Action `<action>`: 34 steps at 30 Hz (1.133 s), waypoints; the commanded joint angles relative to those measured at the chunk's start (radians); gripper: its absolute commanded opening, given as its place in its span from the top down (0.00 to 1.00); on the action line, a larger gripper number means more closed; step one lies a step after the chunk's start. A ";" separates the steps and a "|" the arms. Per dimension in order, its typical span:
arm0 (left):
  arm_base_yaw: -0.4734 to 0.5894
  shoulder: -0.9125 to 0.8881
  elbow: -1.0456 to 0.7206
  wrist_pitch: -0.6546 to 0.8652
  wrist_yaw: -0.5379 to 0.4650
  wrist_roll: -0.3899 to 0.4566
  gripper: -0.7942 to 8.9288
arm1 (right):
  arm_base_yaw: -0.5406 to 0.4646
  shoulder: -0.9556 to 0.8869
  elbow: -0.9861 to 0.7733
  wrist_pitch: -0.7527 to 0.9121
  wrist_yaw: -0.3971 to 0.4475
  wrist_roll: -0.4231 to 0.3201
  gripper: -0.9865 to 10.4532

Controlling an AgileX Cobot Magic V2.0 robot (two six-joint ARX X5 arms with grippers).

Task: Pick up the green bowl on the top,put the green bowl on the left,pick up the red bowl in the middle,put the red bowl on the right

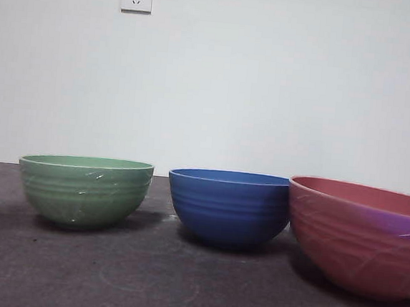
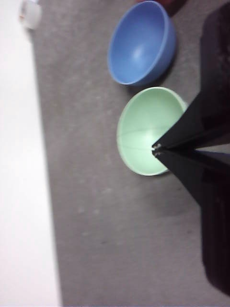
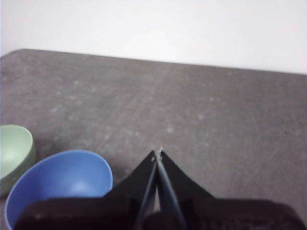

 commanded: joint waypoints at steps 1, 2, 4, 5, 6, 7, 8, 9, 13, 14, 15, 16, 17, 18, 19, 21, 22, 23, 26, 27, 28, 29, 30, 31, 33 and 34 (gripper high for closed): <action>0.002 0.000 -0.007 -0.020 -0.002 -0.010 0.92 | 0.000 -0.001 -0.008 -0.013 0.005 0.012 0.91; 0.002 0.000 -0.007 -0.028 -0.001 -0.010 0.92 | 0.000 -0.001 -0.008 -0.019 0.005 0.012 0.91; 0.002 0.000 -0.007 -0.037 -0.001 -0.010 0.92 | 0.000 -0.001 -0.008 -0.031 0.005 0.012 0.91; 0.002 0.000 -0.007 -0.037 -0.001 -0.010 0.92 | 0.000 -0.001 -0.008 -0.034 0.005 0.012 0.91; 0.002 0.000 -0.007 -0.037 -0.001 -0.010 0.92 | 0.000 -0.001 -0.008 -0.034 0.005 0.012 0.91; 0.002 0.000 -0.007 -0.037 -0.001 -0.011 0.92 | 0.000 -0.001 -0.008 -0.034 0.005 0.012 0.91; 0.001 -0.001 -0.008 -0.035 -0.002 -0.010 0.92 | 0.000 -0.001 -0.008 -0.035 0.005 0.012 0.91; -0.011 -0.011 -0.011 -0.035 0.001 -0.011 0.92 | 0.000 -0.001 -0.008 -0.035 0.005 0.012 0.91; -0.012 -0.145 -0.014 -0.068 -0.107 0.076 0.92 | 0.000 -0.002 -0.008 -0.041 0.005 0.012 0.91; 0.000 -0.187 -0.023 -0.060 -0.138 0.074 0.92 | 0.000 -0.002 -0.008 -0.042 0.005 0.012 0.91; 0.016 -0.220 -0.036 -0.046 -0.153 0.072 0.92 | 0.000 -0.001 -0.008 -0.043 0.005 0.012 0.91; 0.036 -0.255 -0.058 -0.019 -0.159 0.072 0.92 | 0.000 -0.001 -0.008 -0.047 0.005 0.012 0.91; 0.056 -0.287 -0.088 0.019 -0.159 0.073 0.92 | 0.000 -0.001 -0.008 -0.050 0.005 0.012 0.91; 0.071 -0.309 -0.120 0.060 -0.161 0.075 0.92 | 0.000 -0.001 -0.008 -0.055 0.005 0.012 0.91; 0.085 -0.328 -0.157 0.103 -0.162 0.077 0.92 | 0.000 -0.001 -0.008 -0.058 0.005 0.012 0.91; 0.112 -0.359 -0.254 0.202 -0.164 0.085 0.92 | 0.000 -0.001 -0.008 -0.060 0.005 0.012 0.91; 0.123 -0.370 -0.306 0.248 -0.162 0.085 0.92 | 0.000 -0.001 -0.008 -0.060 0.005 0.012 0.91; 0.131 -0.376 -0.359 0.295 -0.157 0.084 0.92 | 0.000 -0.001 -0.008 -0.060 0.005 0.012 0.91; 0.140 -0.391 -0.500 0.382 -0.157 0.056 0.92 | 0.000 -0.001 -0.008 -0.061 0.005 0.012 0.91; 0.140 -0.394 -0.537 0.402 -0.161 0.046 0.92 | 0.000 -0.001 -0.008 -0.062 0.005 0.012 0.91; 0.140 -0.396 -0.577 0.425 -0.161 0.039 0.92 | 0.000 -0.001 -0.008 -0.062 0.005 0.012 0.91; 0.140 -0.398 -0.613 0.446 -0.160 0.028 0.92 | 0.000 -0.001 -0.008 -0.062 0.005 0.012 0.91; 0.140 -0.400 -0.639 0.463 -0.160 0.014 0.92 | 0.000 -0.001 -0.008 -0.063 0.005 0.012 0.91; 0.140 -0.402 -0.664 0.475 -0.160 0.001 0.92 | 0.000 -0.001 -0.008 -0.062 0.005 0.012 0.91; 0.140 -0.410 -0.695 0.478 -0.161 -0.016 0.92 | 0.000 -0.001 -0.008 -0.063 0.005 0.012 0.91; 0.140 -0.419 -0.708 0.477 -0.161 -0.019 0.92 | 0.000 -0.001 -0.008 -0.063 0.005 0.012 0.91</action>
